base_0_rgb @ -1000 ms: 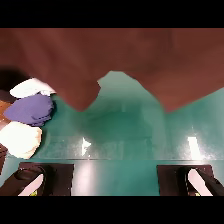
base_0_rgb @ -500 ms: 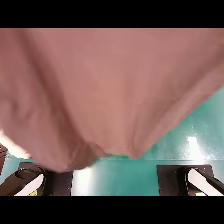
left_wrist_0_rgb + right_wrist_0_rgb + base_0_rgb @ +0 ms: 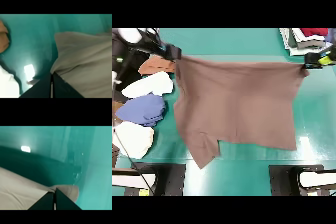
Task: Fold the shirts.
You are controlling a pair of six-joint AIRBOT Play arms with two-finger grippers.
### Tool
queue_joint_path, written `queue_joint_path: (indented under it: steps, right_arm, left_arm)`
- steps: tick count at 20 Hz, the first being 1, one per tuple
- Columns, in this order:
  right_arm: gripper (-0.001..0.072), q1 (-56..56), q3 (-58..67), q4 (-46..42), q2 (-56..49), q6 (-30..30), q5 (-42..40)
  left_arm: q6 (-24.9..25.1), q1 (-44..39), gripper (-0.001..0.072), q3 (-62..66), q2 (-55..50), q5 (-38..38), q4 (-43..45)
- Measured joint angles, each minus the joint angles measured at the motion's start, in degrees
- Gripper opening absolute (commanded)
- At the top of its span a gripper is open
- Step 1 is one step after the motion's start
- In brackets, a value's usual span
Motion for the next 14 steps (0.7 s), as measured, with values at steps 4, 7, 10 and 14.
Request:
queue_joint_path:
  steps: [4,7,10,14]
  right_arm:
    - [0.0015,1.4,-0.2,-1.1,-6.9,0.5,-5.2]
    - [0.0293,1.4,-0.2,0.5,-9.2,0.7,-8.3]
    - [0.0294,0.2,0.8,4.2,-10.0,0.7,-9.0]
    - [0.0294,-3.5,-0.9,9.9,-7.0,-0.4,-3.5]
  left_arm:
    - [-0.1,0.0,0.0554,-0.4,-7.1,2.5,0.5]
    - [-0.2,0.0,0.0555,-0.4,-9.4,3.9,0.8]
    - [-0.6,1.2,0.0554,1.3,-9.9,2.3,0.9]
    - [-1.9,7.1,0.0554,3.0,-6.5,-5.6,-0.7]
